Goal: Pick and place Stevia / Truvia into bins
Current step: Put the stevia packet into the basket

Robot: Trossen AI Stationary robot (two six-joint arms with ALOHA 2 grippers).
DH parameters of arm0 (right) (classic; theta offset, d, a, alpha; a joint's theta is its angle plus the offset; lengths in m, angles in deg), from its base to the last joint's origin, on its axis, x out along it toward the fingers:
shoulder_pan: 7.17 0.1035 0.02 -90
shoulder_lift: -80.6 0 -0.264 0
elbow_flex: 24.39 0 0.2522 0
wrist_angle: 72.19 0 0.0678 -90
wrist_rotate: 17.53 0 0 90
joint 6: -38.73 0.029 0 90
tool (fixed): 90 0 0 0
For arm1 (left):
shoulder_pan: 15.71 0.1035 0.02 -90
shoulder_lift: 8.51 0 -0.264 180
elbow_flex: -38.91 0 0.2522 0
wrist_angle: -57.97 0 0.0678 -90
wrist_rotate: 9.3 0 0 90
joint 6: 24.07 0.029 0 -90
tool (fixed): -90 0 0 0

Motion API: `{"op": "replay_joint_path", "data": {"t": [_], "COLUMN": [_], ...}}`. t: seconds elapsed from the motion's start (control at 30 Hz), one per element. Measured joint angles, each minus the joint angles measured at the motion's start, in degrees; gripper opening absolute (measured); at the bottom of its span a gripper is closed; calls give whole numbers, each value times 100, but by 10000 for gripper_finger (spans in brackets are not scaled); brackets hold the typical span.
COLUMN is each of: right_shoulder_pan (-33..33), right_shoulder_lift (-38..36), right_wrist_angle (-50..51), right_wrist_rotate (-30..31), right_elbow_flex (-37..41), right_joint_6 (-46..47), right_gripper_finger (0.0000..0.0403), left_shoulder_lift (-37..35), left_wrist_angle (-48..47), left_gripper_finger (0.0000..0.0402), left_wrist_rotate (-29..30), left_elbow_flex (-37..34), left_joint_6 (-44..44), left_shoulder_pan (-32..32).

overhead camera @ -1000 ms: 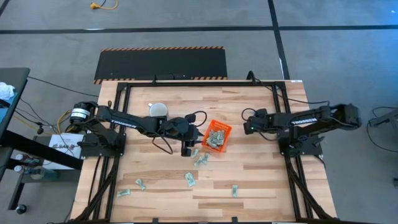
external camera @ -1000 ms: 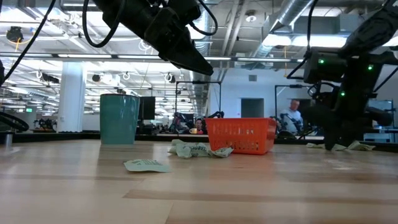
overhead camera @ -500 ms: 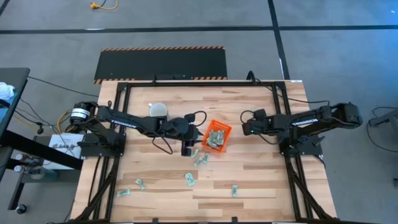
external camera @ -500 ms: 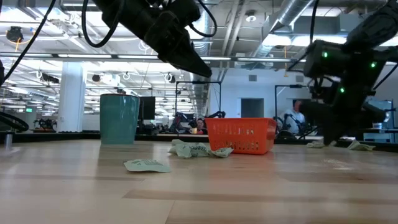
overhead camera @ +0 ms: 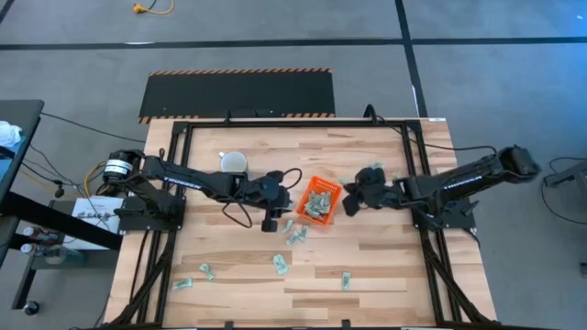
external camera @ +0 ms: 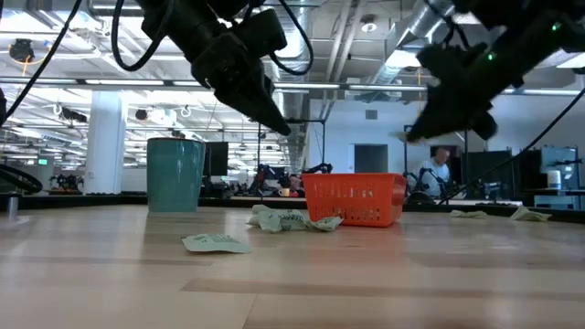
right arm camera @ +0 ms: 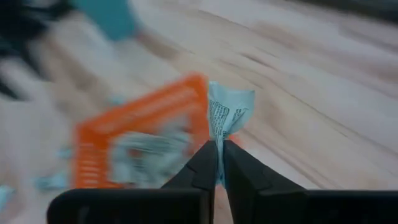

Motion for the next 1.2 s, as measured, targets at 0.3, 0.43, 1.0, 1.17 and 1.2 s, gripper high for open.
{"op": "replay_joint_path", "data": {"t": [0.3, 0.43, 1.0, 1.17, 1.2], "right_shoulder_pan": [116, 74, -16, -161, -186], "right_shoulder_lift": [448, 787, 1046, 1044, 1044], "right_wrist_angle": [-989, -1385, -1690, -1649, -1648], "right_wrist_rotate": [-640, -739, -901, -898, -898], "right_elbow_flex": [-1, -10, -4, -4, -4], "right_joint_6": [-1317, -1759, -2220, -2220, -2220], "right_gripper_finger": [15, 15, 109, 132, 136], "left_shoulder_lift": [179, 200, 197, 356, 425], "left_wrist_angle": [119, 170, 215, 334, 338], "left_gripper_finger": [116, 116, 139, 166, 170], "left_wrist_rotate": [395, 407, 547, 708, 710], "left_elbow_flex": [-466, -592, -799, -795, -801], "left_joint_6": [-250, -257, -258, -173, -150], "left_shoulder_pan": [5, 31, 33, 33, 35]}}
